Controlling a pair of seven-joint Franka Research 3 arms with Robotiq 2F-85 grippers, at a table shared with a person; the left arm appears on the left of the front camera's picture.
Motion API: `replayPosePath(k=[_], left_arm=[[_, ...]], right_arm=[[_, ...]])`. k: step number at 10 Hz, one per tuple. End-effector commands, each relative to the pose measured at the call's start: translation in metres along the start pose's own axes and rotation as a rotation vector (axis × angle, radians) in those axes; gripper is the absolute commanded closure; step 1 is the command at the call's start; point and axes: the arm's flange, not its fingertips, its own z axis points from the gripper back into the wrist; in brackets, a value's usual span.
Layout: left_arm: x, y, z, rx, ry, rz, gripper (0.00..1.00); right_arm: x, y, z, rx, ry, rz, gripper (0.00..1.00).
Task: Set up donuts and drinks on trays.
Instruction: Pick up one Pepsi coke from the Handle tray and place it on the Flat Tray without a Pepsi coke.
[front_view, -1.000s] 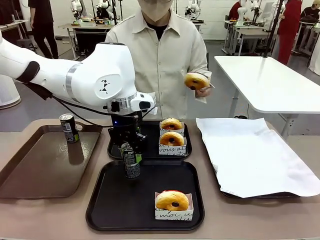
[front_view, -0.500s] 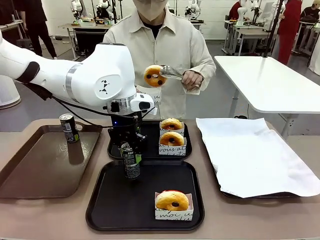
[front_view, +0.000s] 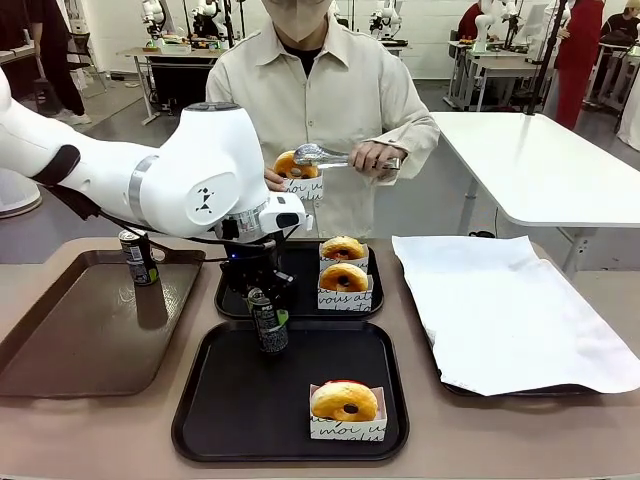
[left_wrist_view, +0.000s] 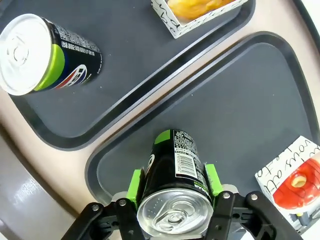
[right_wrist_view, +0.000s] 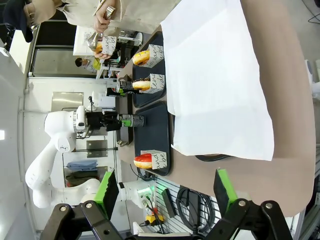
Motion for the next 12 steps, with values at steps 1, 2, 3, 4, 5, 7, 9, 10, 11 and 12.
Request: replayPosePath(k=[1, 2, 3, 4, 5, 7, 9, 10, 11, 12], left_arm=[[-0.002, -0.002, 0.002, 0.049, -0.027, -0.006, 0.42], [-0.008, -0.005, 0.001, 0.072, -0.042, -0.015, 0.42], [-0.014, -0.008, -0.005, 0.098, -0.050, -0.022, 0.42], [-0.012, -0.008, -0.005, 0.106, -0.040, -0.042, 0.42], [-0.015, -0.009, -0.003, 0.111, -0.043, -0.064, 0.42], [-0.016, -0.009, 0.003, 0.115, -0.035, -0.059, 0.00], [-0.019, -0.008, 0.007, 0.119, -0.032, -0.049, 0.00], [-0.021, -0.005, 0.012, 0.121, -0.031, -0.041, 0.00], [-0.027, -0.001, 0.021, 0.132, -0.024, -0.021, 0.00], [-0.034, 0.013, 0.041, 0.126, -0.001, 0.016, 0.09]], right_arm=[[0.003, 0.001, 0.000, 0.025, -0.014, 0.002, 0.00], [0.003, 0.001, 0.000, 0.025, -0.014, 0.002, 0.00], [0.003, 0.001, 0.000, 0.025, -0.014, 0.002, 0.00], [0.003, 0.001, 0.000, 0.025, -0.014, 0.002, 0.00], [0.003, 0.001, 0.000, 0.025, -0.014, 0.002, 0.00], [0.003, 0.001, 0.000, 0.025, -0.014, 0.002, 0.00], [0.003, 0.001, 0.000, 0.025, -0.014, 0.002, 0.00], [0.003, 0.001, 0.000, 0.025, -0.014, 0.002, 0.00], [0.003, 0.001, 0.000, 0.025, -0.014, 0.002, 0.00], [0.003, 0.001, 0.000, 0.025, -0.014, 0.002, 0.00]])
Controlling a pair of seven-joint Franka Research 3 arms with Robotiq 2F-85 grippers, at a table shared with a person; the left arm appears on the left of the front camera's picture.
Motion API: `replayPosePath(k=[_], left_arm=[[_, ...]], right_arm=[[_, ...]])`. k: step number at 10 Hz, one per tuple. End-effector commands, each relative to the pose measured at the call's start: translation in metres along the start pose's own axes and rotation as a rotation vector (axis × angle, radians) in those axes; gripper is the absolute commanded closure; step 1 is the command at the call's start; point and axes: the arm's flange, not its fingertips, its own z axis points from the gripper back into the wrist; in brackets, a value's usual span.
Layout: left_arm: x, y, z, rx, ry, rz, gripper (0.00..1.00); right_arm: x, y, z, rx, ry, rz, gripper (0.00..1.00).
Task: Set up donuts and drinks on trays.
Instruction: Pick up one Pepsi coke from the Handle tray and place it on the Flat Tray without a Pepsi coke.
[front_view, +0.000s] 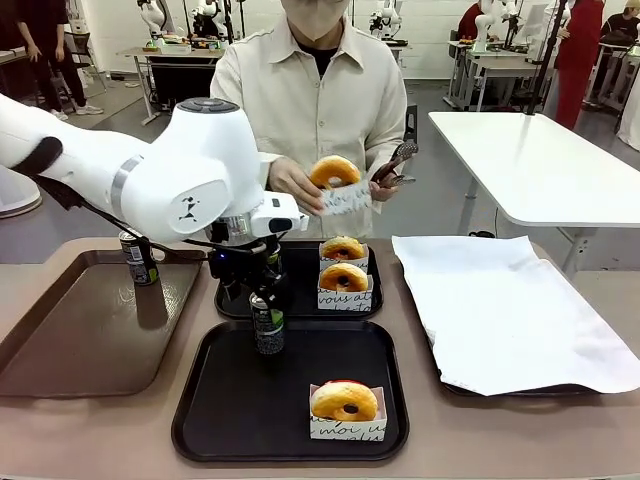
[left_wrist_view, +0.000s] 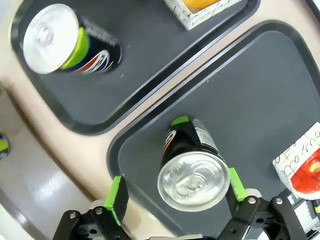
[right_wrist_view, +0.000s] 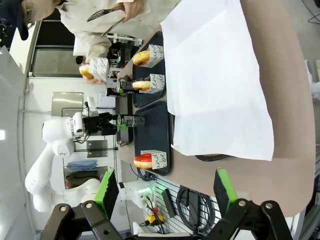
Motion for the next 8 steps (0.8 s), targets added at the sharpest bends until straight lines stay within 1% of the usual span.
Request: replayPosePath(k=[1, 4, 5, 8], left_arm=[[-0.027, 0.029, 0.032, -0.011, 0.038, 0.093, 0.09], [-0.072, 0.074, 0.066, -0.094, 0.011, 0.165, 0.09], [-0.080, 0.084, 0.071, -0.117, -0.002, 0.178, 0.09], [-0.099, 0.102, 0.083, -0.125, -0.042, 0.212, 0.09]], right_arm=[[0.003, 0.001, 0.000, 0.025, -0.014, 0.002, 0.00], [0.003, 0.001, 0.000, 0.025, -0.014, 0.002, 0.00], [0.003, 0.001, 0.000, 0.025, -0.014, 0.002, 0.00], [0.003, 0.001, 0.000, 0.025, -0.014, 0.002, 0.00]])
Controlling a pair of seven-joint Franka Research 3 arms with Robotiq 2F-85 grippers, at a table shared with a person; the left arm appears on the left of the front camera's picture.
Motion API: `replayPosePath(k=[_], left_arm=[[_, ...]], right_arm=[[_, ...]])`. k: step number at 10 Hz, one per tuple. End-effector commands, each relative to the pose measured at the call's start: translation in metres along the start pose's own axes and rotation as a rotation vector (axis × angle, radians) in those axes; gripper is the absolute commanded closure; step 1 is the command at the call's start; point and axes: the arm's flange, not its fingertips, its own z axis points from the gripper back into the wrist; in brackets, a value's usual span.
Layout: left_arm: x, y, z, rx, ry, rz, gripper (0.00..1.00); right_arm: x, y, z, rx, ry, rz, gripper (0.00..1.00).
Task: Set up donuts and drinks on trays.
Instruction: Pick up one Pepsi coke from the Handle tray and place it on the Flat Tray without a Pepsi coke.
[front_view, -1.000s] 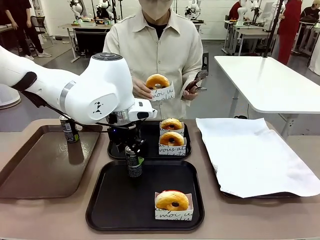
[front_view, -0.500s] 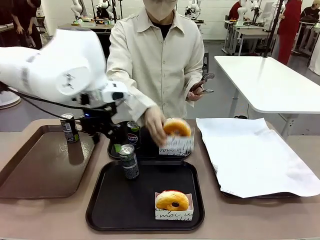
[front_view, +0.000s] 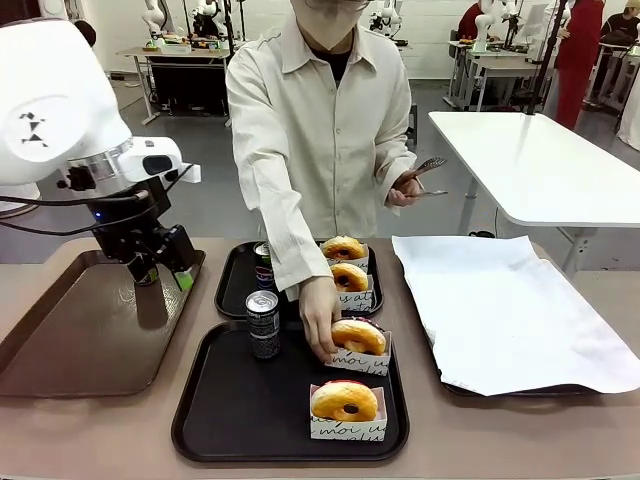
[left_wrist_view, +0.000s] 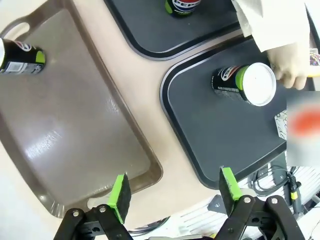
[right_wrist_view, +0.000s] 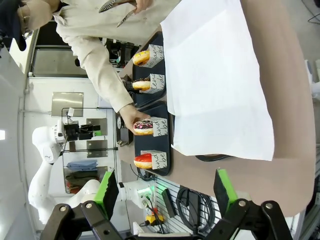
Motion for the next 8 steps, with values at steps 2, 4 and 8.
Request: replayPosePath(k=[2, 4, 8], left_arm=[[-0.0068, 0.0082, -0.0007, -0.020, -0.010, 0.033, 0.09], [-0.0035, 0.0037, 0.0023, -0.002, -0.007, 0.011, 0.09], [-0.0035, 0.0037, 0.0023, -0.002, -0.007, 0.011, 0.09]], right_arm=[[0.0029, 0.0009, 0.0002, 0.025, -0.014, 0.003, 0.00], [0.0029, 0.0009, 0.0002, 0.025, -0.014, 0.003, 0.00], [0.0029, 0.0009, 0.0002, 0.025, -0.014, 0.003, 0.00]])
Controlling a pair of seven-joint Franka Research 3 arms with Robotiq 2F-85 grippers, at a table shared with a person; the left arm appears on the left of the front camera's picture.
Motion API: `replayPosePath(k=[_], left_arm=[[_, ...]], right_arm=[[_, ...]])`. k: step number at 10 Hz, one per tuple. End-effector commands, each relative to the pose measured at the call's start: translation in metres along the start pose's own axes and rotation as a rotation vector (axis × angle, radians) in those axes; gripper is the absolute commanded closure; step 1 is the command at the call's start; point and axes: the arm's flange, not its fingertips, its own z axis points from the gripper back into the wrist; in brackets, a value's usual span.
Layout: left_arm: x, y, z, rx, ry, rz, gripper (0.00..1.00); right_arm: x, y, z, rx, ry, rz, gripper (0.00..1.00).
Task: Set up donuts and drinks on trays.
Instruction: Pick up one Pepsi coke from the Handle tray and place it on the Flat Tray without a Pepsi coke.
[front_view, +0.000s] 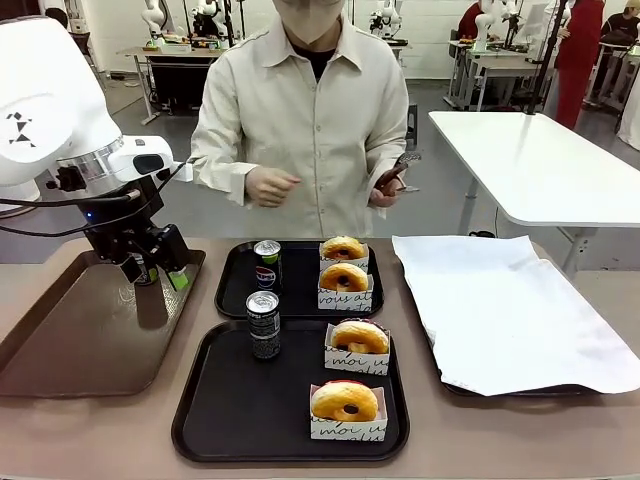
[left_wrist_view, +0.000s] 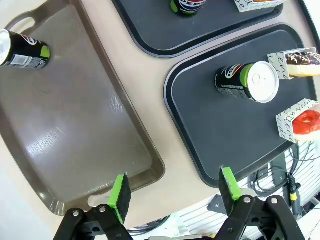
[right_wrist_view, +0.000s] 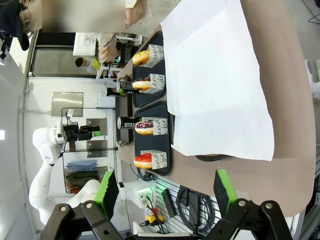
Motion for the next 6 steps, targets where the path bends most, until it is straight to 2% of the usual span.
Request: replayPosePath(k=[1, 3, 4, 5, 6], left_arm=[[0.001, 0.000, 0.000, -0.003, 0.000, -0.001, 0.09], [0.000, 0.000, 0.000, 0.000, 0.000, 0.000, 0.08], [0.021, 0.033, 0.007, -0.226, 0.126, -0.019, 0.08], [0.026, 0.073, 0.016, -0.454, 0.085, 0.049, 0.08], [0.012, 0.104, 0.019, -0.584, 0.019, 0.100, 0.08]], right_arm=[[0.003, 0.001, 0.000, 0.025, -0.014, 0.003, 0.00], [0.003, 0.001, 0.000, 0.025, -0.014, 0.003, 0.00], [0.003, 0.001, 0.000, 0.025, -0.014, 0.003, 0.00], [0.003, 0.001, 0.000, 0.025, -0.014, 0.003, 0.00], [0.003, 0.001, 0.000, 0.025, -0.014, 0.003, 0.00]])
